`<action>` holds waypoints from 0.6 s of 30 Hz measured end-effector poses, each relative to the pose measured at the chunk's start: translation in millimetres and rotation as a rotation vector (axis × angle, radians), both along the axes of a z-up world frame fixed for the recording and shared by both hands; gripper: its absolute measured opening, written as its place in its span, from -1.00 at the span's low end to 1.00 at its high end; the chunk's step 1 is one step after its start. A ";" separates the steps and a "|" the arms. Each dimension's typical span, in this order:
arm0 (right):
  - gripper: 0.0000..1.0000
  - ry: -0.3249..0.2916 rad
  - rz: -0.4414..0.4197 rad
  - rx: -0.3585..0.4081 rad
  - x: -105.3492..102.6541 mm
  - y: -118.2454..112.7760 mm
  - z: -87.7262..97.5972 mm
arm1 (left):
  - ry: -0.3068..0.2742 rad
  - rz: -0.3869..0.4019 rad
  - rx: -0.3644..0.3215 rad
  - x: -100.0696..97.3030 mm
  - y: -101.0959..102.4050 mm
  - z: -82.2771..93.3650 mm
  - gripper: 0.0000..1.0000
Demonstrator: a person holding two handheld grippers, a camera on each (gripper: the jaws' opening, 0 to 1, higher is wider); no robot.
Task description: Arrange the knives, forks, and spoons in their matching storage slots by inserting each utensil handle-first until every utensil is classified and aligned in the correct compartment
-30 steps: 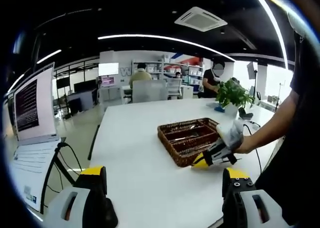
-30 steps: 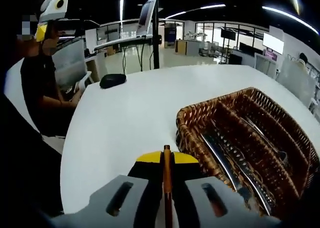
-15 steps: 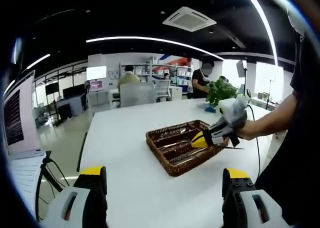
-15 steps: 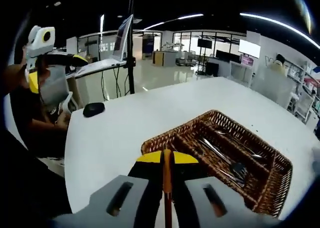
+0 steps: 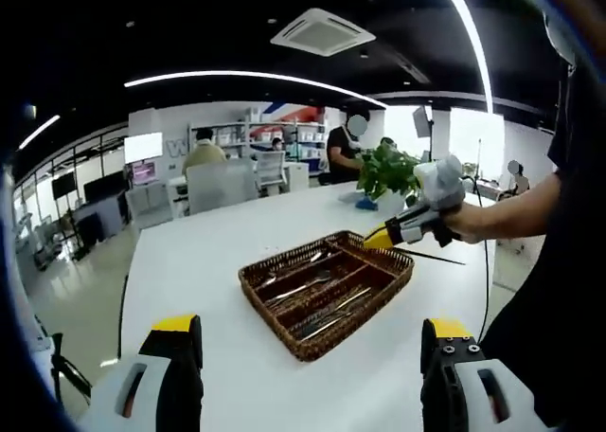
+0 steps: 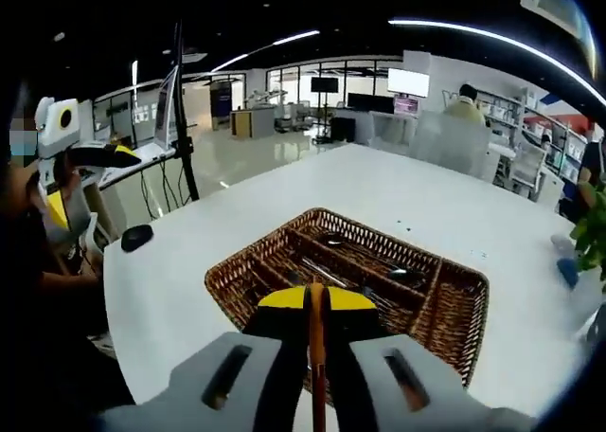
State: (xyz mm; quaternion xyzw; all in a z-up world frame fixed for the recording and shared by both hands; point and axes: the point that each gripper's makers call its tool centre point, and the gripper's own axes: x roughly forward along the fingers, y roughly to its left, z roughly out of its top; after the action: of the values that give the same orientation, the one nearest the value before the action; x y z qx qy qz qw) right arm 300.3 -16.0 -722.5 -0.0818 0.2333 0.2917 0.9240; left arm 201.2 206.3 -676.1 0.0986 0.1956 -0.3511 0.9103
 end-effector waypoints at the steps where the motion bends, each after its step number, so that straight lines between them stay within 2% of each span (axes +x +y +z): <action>1: -0.96 0.002 -0.014 0.000 0.4 -6.7 0.5 | 0.001 -0.003 -0.006 1.2 -4.1 1.0 1.00; 9: -0.96 0.007 -0.156 0.008 0.8 -61.4 10.0 | 0.003 -0.065 -0.018 11.8 -32.4 6.1 1.00; 15: -0.96 0.022 -0.261 0.053 0.4 -91.3 15.5 | 0.002 -0.099 -0.018 18.3 -42.5 6.9 1.00; 18: -0.96 0.019 -0.278 0.061 -1.1 -100.4 18.1 | 0.001 -0.109 -0.017 18.6 -47.5 8.6 1.00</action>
State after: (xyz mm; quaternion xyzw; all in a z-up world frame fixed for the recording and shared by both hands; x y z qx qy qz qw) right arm 299.2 -116.3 -704.4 -0.0176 0.2422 0.1685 0.9553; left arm 219.9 158.8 -667.6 0.1012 0.1874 -0.4017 0.8907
